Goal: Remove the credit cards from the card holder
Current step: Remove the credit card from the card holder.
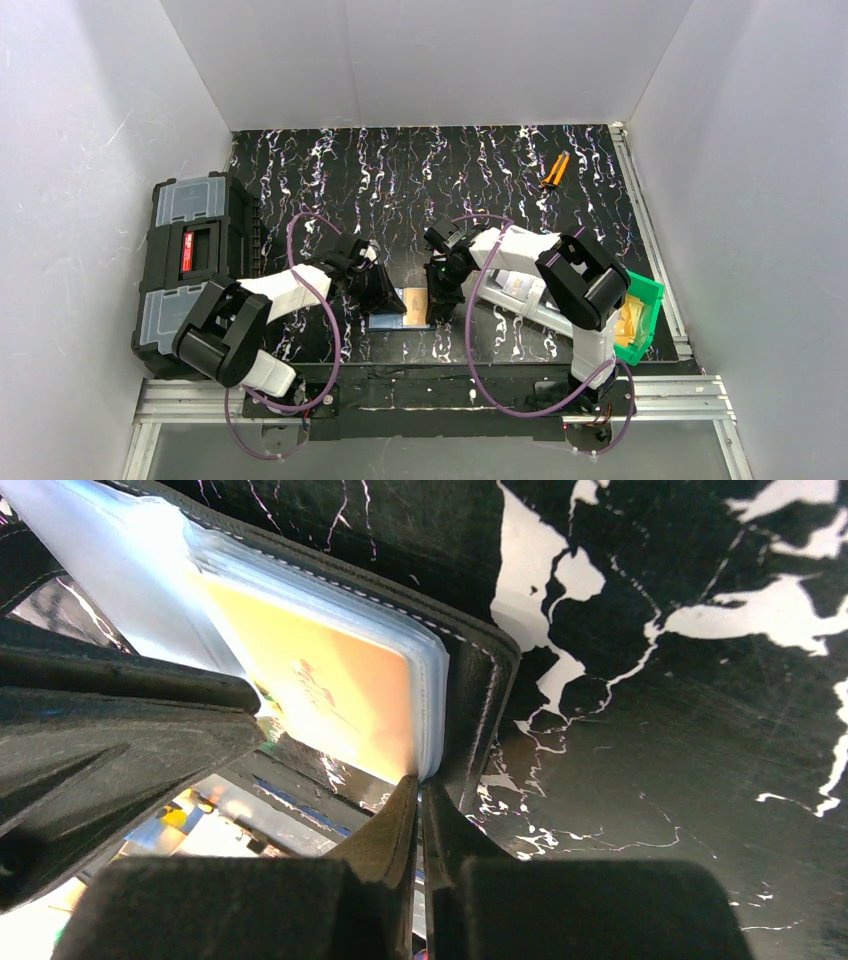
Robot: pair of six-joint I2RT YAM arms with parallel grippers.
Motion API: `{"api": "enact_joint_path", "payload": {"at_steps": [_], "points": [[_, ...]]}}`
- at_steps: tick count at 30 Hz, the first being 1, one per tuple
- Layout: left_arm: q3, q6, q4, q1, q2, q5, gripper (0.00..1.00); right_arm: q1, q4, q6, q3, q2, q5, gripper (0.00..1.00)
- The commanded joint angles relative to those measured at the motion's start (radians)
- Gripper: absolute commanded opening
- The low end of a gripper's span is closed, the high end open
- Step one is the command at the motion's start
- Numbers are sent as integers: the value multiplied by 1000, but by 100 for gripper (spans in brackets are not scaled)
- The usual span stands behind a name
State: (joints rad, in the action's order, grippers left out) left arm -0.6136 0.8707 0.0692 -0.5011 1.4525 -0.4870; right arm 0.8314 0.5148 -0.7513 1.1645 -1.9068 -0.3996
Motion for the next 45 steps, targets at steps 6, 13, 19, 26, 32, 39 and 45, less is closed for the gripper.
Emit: {"api": "enact_joint_path", "payload": {"at_steps": [6,13,19,26,32,39,45], "points": [[52,-24,-62,4,34,-51,16,12,-34,24,11,-63,81,8],[88,-8,-142,4,65,-74,17,24,4,33,72,-82,91,8],[136,90,-266,4,42,-130,8,50,24,33,137,-139,105,7],[111,102,-199,4,10,-123,0,33,-7,16,84,-136,96,6],[77,50,-60,12,-14,-42,0,3,-61,-13,-1,-97,75,6],[59,22,-1,33,-16,-32,0,-14,-90,-29,-54,-61,77,6],[53,-3,39,53,-35,-27,0,-24,-100,-32,-69,-55,72,6]]}}
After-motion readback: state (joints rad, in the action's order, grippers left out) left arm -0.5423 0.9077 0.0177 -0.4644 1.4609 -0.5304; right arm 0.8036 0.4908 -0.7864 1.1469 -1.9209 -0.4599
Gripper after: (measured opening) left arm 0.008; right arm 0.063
